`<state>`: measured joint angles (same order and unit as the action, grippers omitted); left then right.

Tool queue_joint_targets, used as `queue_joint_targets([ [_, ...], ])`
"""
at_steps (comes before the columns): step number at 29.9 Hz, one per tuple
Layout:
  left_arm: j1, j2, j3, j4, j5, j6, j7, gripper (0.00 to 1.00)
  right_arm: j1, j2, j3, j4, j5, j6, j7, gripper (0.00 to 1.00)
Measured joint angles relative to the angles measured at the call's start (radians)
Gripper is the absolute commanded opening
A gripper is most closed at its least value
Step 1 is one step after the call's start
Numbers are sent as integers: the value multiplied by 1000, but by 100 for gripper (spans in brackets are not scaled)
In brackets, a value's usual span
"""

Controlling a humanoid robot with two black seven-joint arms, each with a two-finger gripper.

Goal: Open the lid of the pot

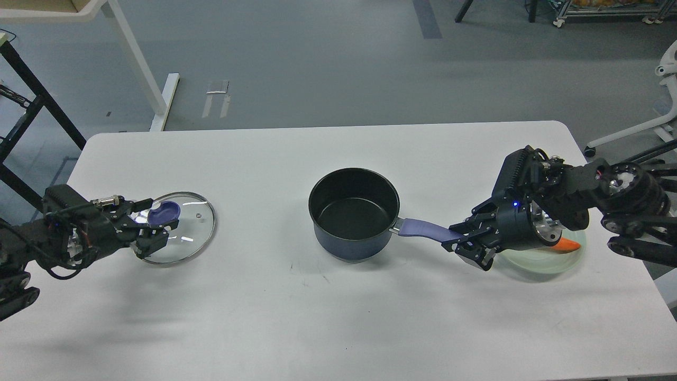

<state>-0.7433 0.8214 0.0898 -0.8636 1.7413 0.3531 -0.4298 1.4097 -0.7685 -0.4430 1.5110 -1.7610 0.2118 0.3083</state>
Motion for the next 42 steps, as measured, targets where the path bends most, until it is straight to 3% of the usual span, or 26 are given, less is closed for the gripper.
queue_joint_targets([
  [5,-9,6,-4,-1,-117,0,-37,99,0,0,5,2,7,0,0,64],
  [10,-55,7,-14,-6,-328,-5,-58,99,-1,-6,12,0,10,-6,0,77],
  [14,-135,2,-14,-10,-518,-17,-59,99,-8,-26,42,1,43,-15,1,94],
  [22,-286,-66,-17,-11,-997,-126,-54,99,-38,-69,234,-46,231,-122,-1,98],
  [26,-301,-119,-21,-6,-1266,-138,-17,99,-107,-61,363,-135,377,-198,-1,98],
  [32,-301,-212,-46,13,-1564,-190,-7,99,-255,-17,558,-258,639,-350,0,100],
  [42,-279,-373,-230,108,-1712,-227,8,99,-365,206,778,-526,1088,-514,0,100],
])
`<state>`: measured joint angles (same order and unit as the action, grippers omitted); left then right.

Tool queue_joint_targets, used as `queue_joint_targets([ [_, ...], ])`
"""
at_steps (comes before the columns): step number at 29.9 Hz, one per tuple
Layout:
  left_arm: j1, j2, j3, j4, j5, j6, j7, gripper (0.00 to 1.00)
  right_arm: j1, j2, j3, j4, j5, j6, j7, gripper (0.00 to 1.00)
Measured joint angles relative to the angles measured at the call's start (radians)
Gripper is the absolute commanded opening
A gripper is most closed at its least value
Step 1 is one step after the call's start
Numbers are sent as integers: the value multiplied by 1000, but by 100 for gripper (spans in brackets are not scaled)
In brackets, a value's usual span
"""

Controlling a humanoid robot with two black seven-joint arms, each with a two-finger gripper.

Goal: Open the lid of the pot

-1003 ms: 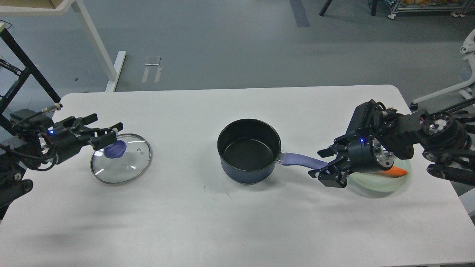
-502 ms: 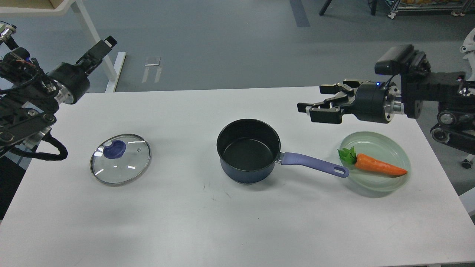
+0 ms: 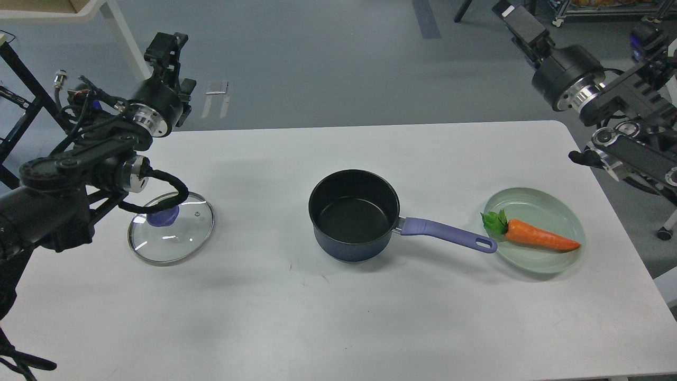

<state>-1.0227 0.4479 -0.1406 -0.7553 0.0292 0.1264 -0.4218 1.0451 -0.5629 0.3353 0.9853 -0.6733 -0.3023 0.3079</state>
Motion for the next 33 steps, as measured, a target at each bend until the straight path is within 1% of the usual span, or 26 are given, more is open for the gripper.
queue_joint_targets([
  [4,1,-24,-58,1,-105,-20,5,99,-36,96,126,-83,151,-27,0,100],
  [7,3,-30,-72,11,-161,-32,5,99,-46,161,196,-114,200,-29,0,100],
  [12,41,-42,-153,45,-270,-104,4,99,-82,231,320,-125,273,-28,-1,100],
  [16,66,-56,-208,51,-292,-120,4,99,-134,294,425,-126,486,-17,-7,100],
  [19,69,-56,-220,51,-297,-122,4,99,-151,306,452,-126,592,-13,-10,100],
  [22,71,-56,-236,51,-297,-120,4,99,-171,308,459,-125,646,4,-12,99],
  [27,71,-48,-260,51,-298,-109,4,99,-198,309,485,-121,677,96,-13,100],
  [33,62,-40,-262,52,-292,-105,8,99,-201,309,523,-124,679,121,-13,100],
])
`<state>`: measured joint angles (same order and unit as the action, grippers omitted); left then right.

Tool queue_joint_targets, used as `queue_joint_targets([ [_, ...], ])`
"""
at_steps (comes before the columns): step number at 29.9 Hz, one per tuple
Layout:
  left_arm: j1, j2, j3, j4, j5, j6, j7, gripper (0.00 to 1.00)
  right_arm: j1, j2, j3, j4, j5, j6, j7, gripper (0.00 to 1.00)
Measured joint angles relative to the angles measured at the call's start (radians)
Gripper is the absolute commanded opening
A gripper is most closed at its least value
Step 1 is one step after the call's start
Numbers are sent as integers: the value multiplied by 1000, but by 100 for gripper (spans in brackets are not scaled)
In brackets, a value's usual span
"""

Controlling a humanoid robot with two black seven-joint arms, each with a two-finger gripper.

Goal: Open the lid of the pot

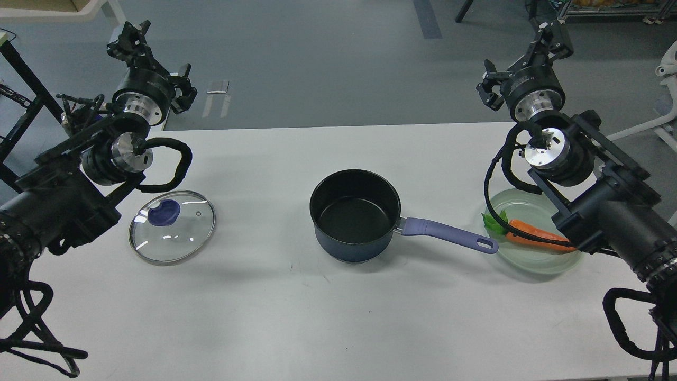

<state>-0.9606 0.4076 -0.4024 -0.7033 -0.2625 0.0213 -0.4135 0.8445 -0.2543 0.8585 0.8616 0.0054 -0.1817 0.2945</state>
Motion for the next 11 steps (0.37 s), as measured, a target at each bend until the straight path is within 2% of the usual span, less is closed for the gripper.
queue_joint_targets([
  [11,-2,17,17,0,9,-10,-5,99,4,-10,-3,1,-2,26,1,100],
])
